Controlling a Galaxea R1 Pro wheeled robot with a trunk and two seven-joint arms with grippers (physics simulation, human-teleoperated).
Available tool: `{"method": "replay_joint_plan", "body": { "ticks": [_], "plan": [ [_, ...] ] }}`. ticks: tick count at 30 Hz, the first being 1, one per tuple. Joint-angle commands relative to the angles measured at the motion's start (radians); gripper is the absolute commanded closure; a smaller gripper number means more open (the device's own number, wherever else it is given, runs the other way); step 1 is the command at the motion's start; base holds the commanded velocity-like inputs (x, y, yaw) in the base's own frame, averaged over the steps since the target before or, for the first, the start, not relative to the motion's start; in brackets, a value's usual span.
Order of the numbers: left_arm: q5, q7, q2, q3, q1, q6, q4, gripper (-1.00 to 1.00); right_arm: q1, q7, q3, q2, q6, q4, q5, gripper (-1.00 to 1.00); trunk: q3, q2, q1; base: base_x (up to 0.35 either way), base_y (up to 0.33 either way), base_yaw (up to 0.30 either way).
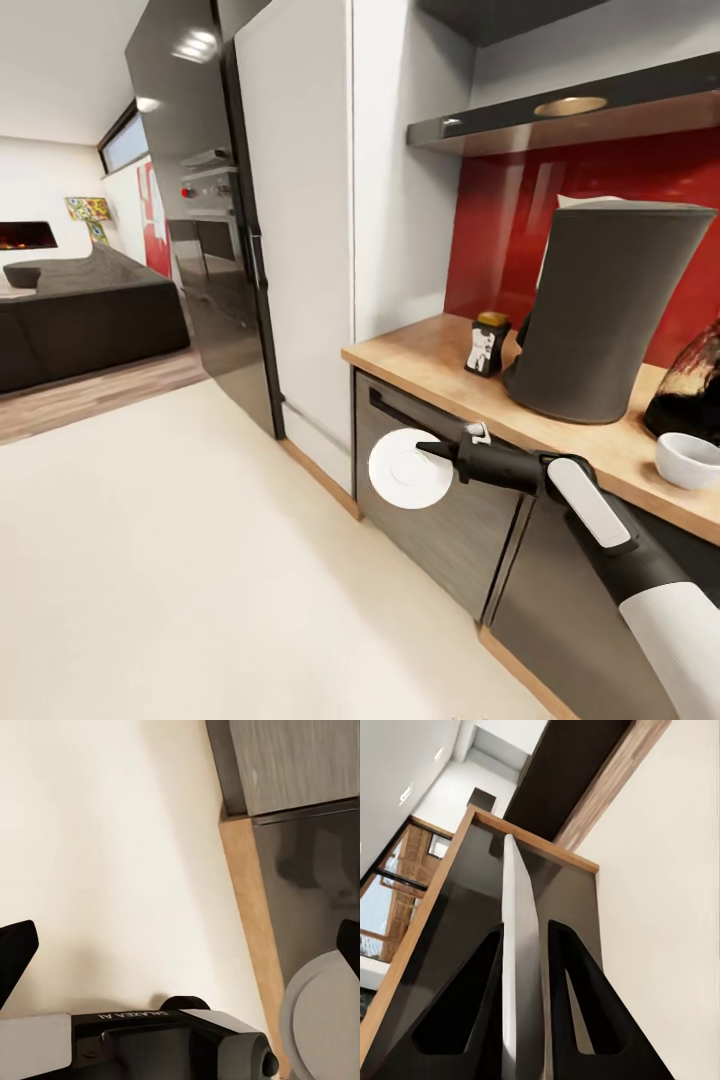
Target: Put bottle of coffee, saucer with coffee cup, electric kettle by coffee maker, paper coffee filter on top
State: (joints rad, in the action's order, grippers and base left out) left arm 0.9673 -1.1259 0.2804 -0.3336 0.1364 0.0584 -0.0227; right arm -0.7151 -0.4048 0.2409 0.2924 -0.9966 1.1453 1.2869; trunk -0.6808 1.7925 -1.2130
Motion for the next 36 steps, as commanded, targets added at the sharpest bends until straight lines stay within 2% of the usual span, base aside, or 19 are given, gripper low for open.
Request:
{"method": "replay_joint_plan", "body": {
  "ticks": [1,8,17,31,36],
  "plan": [
    [0.007,-0.002,0.0,-0.008,0.0,0.006,0.0,-1.0,-0.001,-0.011,0.002,0.001,0.0,-0.001,-0.006,1.0,-0.001,0.0,0.0,0.0,0.0,-0.259],
    [0.007,0.0,0.0,-0.008,0.0,0.006,0.0,-1.0,-0.001,-0.011,0.002,0.0,0.0,-0.002,-0.006,1.0,-0.001,0.0,0.0,0.003,0.019,-0.237],
    [0.007,0.0,0.0,-0.008,0.0,0.006,0.0,-1.0,-0.001,-0.011,0.002,0.001,0.0,-0.002,-0.006,1.0,-0.001,0.0,0.0,0.07,0.185,-0.149],
    [0.007,-0.001,0.0,-0.008,0.0,0.006,0.0,-1.0,-0.001,-0.011,0.002,0.001,0.0,-0.002,-0.006,1.0,-0.001,0.0,0.0,0.004,0.014,-0.272],
    [0.007,0.0,0.0,-0.008,0.0,0.006,0.0,-1.0,-0.001,-0.011,0.002,0.0,0.0,-0.002,-0.006,1.0,-0.001,0.0,0.0,0.0,0.214,-0.059]
  ]
}}
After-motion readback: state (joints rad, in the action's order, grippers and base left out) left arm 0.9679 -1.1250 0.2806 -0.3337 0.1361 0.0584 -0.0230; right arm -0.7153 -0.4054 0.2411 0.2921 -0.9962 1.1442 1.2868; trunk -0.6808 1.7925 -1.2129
